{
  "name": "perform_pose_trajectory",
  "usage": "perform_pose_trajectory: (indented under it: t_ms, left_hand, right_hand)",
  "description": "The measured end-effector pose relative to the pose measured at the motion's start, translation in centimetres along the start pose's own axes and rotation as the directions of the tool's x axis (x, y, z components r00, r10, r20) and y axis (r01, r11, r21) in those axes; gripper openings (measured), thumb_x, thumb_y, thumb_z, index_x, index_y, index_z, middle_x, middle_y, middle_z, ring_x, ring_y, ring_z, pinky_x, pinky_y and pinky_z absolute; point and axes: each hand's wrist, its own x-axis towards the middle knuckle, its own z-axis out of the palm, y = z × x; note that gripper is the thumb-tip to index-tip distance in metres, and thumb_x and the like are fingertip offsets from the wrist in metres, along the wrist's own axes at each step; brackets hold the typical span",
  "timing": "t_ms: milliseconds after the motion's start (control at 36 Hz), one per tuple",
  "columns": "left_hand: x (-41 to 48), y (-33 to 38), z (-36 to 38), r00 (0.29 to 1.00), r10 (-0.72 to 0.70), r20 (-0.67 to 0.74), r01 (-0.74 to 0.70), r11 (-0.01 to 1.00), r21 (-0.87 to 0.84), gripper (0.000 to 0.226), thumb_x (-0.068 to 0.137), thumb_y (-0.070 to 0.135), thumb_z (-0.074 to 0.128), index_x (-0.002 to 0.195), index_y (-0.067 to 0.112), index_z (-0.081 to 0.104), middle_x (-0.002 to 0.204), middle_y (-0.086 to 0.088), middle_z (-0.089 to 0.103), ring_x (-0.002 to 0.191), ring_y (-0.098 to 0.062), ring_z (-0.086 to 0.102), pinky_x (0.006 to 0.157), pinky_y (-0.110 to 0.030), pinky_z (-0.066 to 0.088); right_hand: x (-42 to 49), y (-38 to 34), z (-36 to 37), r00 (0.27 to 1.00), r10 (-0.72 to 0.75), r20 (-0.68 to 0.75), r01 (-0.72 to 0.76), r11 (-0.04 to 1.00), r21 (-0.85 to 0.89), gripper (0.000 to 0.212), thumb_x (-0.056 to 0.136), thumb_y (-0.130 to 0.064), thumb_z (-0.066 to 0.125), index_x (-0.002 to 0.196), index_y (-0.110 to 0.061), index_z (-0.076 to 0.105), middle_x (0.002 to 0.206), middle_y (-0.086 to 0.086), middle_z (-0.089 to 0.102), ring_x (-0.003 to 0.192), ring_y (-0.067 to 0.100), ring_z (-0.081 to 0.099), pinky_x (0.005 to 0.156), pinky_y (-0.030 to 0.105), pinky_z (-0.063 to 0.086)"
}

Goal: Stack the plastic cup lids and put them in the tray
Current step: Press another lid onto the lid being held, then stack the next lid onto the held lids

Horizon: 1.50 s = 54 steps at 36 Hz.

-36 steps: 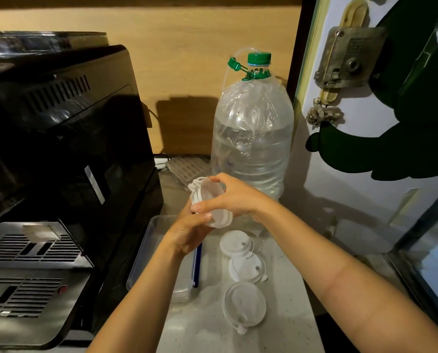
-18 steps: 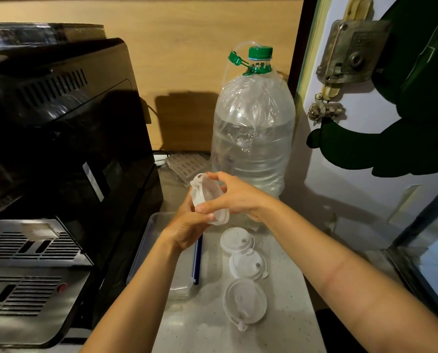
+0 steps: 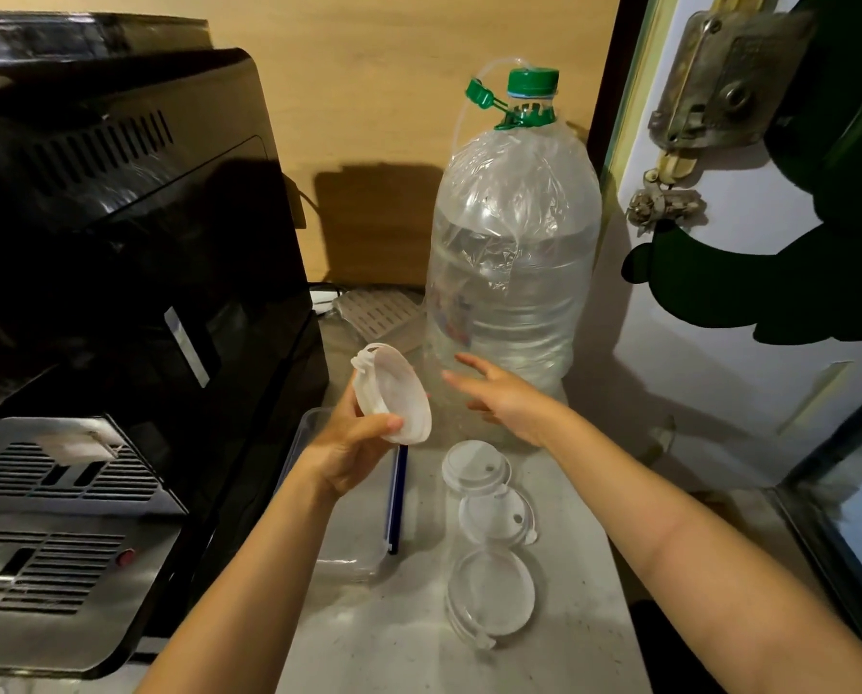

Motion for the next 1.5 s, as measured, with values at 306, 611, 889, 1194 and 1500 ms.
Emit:
perform_pose_trajectory:
  t_ms: [306, 611, 889, 1194, 1500]
  left_hand:
    - [-0.7, 0.9, -1.3, 0.999, -0.025, -0.025, 0.024, 0.998, -0.058, 0.119, 0.031, 0.033, 0.091, 0.131, 0.008, 0.031, 0.108, -0.017, 0.049, 0.095, -0.024, 0.059, 0.069, -0.030, 0.055]
    - [-0.9, 2.3, -1.5, 0.998, -0.054, -0.044, 0.053, 0.998, -0.029, 0.116, 0.029, 0.035, 0.091, 0.127, 0.014, 0.034, 0.107, -0.012, 0.051, 0.094, -0.020, 0.062, 0.069, -0.030, 0.056]
    - [-1.1, 2.2, -1.6, 0.995, -0.073, -0.071, 0.072, 0.997, -0.019, 0.118, 0.025, 0.037, 0.091, 0.126, 0.017, 0.034, 0.110, -0.012, 0.048, 0.104, -0.029, 0.052, 0.067, -0.028, 0.056]
    - [-0.2, 0.7, -1.2, 0.993, -0.100, -0.064, 0.095, 0.992, -0.082, 0.124, 0.032, 0.033, 0.091, 0.137, 0.012, 0.028, 0.111, -0.014, 0.049, 0.101, -0.027, 0.057, 0.070, -0.031, 0.055]
    - [0.9, -0.3, 0.3, 0.989, -0.105, -0.106, 0.078, 0.969, -0.235, 0.113, 0.020, 0.031, 0.092, 0.120, 0.020, 0.043, 0.107, -0.011, 0.052, 0.103, -0.030, 0.053, 0.070, -0.033, 0.056]
  right_hand:
    - [5.1, 6.3, 1.5, 0.982, 0.189, -0.008, -0.163, 0.826, -0.539, 0.089, 0.076, -0.041, 0.071, 0.146, -0.016, 0.021, 0.153, 0.008, 0.030, 0.135, 0.026, 0.039, 0.104, 0.031, 0.038]
    - [9.2, 8.3, 2.9, 0.958, 0.272, -0.088, -0.236, 0.579, -0.781, 0.093, 0.057, -0.053, 0.078, 0.133, -0.017, 0.039, 0.139, 0.007, 0.047, 0.126, 0.030, 0.047, 0.101, 0.044, 0.044]
    - [8.5, 8.1, 3.3, 0.946, 0.300, -0.118, -0.257, 0.480, -0.839, 0.075, 0.064, -0.047, 0.072, 0.127, -0.021, 0.041, 0.130, 0.005, 0.051, 0.118, 0.030, 0.051, 0.092, 0.040, 0.049]
    - [7.5, 5.9, 1.6, 0.989, 0.127, -0.071, -0.142, 0.743, -0.654, 0.089, 0.058, -0.052, 0.070, 0.138, -0.033, 0.036, 0.136, 0.006, 0.051, 0.116, 0.030, 0.053, 0.096, 0.039, 0.047]
    - [3.4, -1.7, -2.7, 0.959, -0.219, -0.179, 0.126, 0.897, -0.424, 0.071, 0.073, -0.031, 0.072, 0.134, -0.020, 0.038, 0.133, 0.009, 0.050, 0.116, 0.027, 0.049, 0.093, 0.037, 0.043]
